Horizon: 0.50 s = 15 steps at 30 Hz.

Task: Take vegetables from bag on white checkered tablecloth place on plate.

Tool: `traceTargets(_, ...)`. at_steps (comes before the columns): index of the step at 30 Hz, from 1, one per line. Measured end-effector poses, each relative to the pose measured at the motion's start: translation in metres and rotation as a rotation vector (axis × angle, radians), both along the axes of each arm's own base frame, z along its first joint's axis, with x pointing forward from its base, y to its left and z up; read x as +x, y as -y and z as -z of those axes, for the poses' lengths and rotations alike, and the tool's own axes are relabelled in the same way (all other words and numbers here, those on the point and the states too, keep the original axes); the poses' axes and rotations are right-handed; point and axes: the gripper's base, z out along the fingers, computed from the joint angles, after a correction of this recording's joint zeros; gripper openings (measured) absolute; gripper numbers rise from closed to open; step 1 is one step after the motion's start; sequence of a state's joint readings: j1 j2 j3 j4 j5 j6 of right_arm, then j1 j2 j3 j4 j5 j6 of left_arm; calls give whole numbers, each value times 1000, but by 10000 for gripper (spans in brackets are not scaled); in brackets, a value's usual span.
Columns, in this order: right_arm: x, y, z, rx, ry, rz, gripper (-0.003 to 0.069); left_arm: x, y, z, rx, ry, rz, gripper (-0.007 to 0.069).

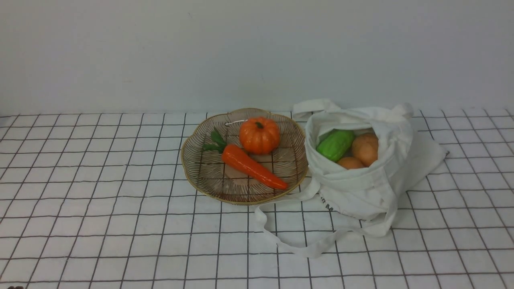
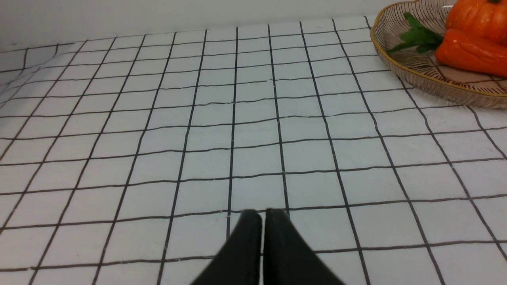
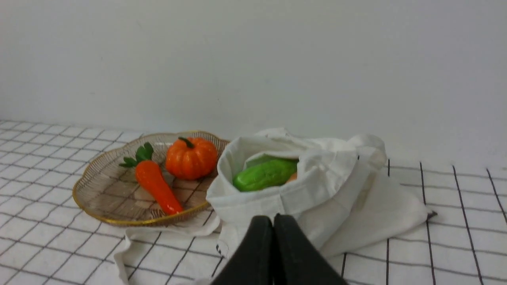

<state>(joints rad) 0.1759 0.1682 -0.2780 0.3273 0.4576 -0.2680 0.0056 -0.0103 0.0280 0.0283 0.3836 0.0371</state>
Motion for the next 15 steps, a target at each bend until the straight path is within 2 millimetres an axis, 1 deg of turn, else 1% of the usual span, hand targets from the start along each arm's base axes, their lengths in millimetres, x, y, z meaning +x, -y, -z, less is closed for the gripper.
traceTargets(4,2,0,10,-9,-30,0,-15,0,0,0,0,0,0,-8)
traceTargets(15,1,-1,11,-11,-35,-22,-15,0,0,0,0,0,0,-8)
